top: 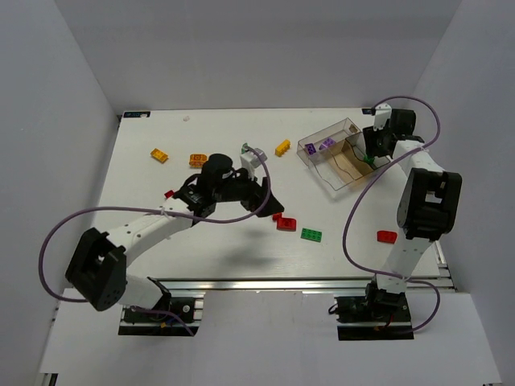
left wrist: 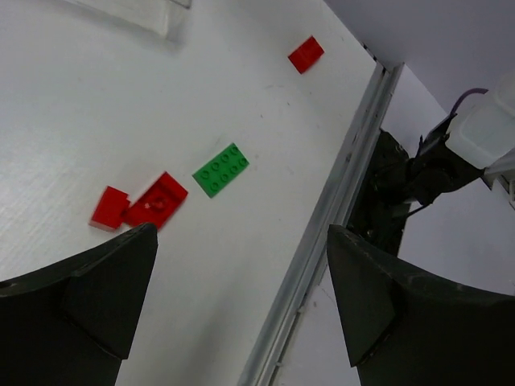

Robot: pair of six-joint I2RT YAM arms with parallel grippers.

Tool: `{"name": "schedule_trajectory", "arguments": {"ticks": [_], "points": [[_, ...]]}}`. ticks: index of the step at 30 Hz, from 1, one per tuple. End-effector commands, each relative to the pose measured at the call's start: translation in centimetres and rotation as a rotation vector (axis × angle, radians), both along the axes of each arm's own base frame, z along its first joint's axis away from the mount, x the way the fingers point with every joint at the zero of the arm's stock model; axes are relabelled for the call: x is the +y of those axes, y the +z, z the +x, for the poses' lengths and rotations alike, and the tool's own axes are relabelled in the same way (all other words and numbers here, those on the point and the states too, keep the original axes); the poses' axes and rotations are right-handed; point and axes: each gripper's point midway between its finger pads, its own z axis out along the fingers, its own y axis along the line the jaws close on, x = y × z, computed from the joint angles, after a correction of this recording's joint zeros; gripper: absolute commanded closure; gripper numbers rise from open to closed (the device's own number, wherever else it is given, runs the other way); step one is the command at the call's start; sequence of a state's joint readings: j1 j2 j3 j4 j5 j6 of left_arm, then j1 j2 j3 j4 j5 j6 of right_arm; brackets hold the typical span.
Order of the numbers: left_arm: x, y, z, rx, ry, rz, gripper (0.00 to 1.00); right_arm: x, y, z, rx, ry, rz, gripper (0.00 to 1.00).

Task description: Sort the legos into containers by color

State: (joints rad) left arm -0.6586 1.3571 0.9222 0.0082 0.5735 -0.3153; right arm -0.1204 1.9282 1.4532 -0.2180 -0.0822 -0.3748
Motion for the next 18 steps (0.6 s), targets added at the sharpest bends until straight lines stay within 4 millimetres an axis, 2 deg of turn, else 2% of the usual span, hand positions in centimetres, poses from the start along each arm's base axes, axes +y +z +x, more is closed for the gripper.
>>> {"name": "schedule_trajectory", "arguments": {"ticks": [1, 3, 5, 6, 7, 9, 10, 11, 12, 13, 14, 15, 16, 17, 18], "points": [[-1.9, -0.4, -0.9, 0.09, 0.018, 0.041, 0.05, -0.6, 2.4, 0.5, -0.047, -0.016, 0.018, 0.41], [-2.9, -1.5, -1.5, 0.133, 0.036, 0.078, 0.05, -0.1, 3.1, -0.1, -0.043, -0.006, 0.061, 0.46], [-3.5, -2.7, -1.2, 0.202, 0.124, 0.116, 0.09, 1.0, 4.9, -1.5, -0.074, 0.015, 0.127, 0.62], [-3.5, -3.4, -1.5, 0.245, 0.164, 0.145, 0.12, 1.6, 5.6, -2.4, -0.091, 0.034, 0.165, 0.72], [-4.1, -3.4, -1.5, 0.301, 0.241, 0.14, 0.18, 3.6, 7.0, -4.8, -0.115, 0.102, 0.242, 0.92], [-4.8, -4.8, -1.7, 0.376, 0.313, 0.168, 0.34, 5.3, 8.4, -6.7, -0.159, 0.146, 0.321, 0.97], [-5.8, -5.3, -1.7, 0.436, 0.386, 0.171, 0.44, 6.7, 9.1, -9.0, -0.171, 0.189, 0.374, 0.95], [-6.0, -6.1, -1.9, 0.473, 0.427, 0.204, 0.57, 7.1, 9.7, -9.8, -0.189, 0.181, 0.415, 0.93], [-6.5, -6.3, -2.0, 0.532, 0.482, 0.198, 0.58, 7.8, 10.0, -10.9, -0.195, 0.199, 0.447, 0.89], [-7.8, -6.5, -1.5, 0.527, 0.54, 0.211, 0.58, 8.1, 11.6, -11.8, -0.239, 0.212, 0.455, 0.87], [-8.4, -6.5, -1.4, 0.544, 0.575, 0.216, 0.5, 8.2, 10.7, -12.8, -0.224, 0.202, 0.472, 0.86], [-8.6, -6.9, -1.8, 0.594, 0.636, 0.245, 0.45, 8.3, 11.7, -13.5, -0.251, 0.196, 0.492, 0.83], [-10.9, -6.1, -1.4, 0.6, 0.658, 0.24, 0.37, 8.2, 11.9, -13.8, -0.255, 0.189, 0.502, 0.83], [-10.4, -6.9, -1.7, 0.612, 0.71, 0.316, 0.25, 8.2, 11.7, -14.3, -0.252, 0.187, 0.509, 0.83], [-11.1, -6.6, -1.5, 0.631, 0.751, 0.328, 0.21, 7.8, 12.2, -14.6, -0.268, 0.17, 0.515, 0.83]]}}
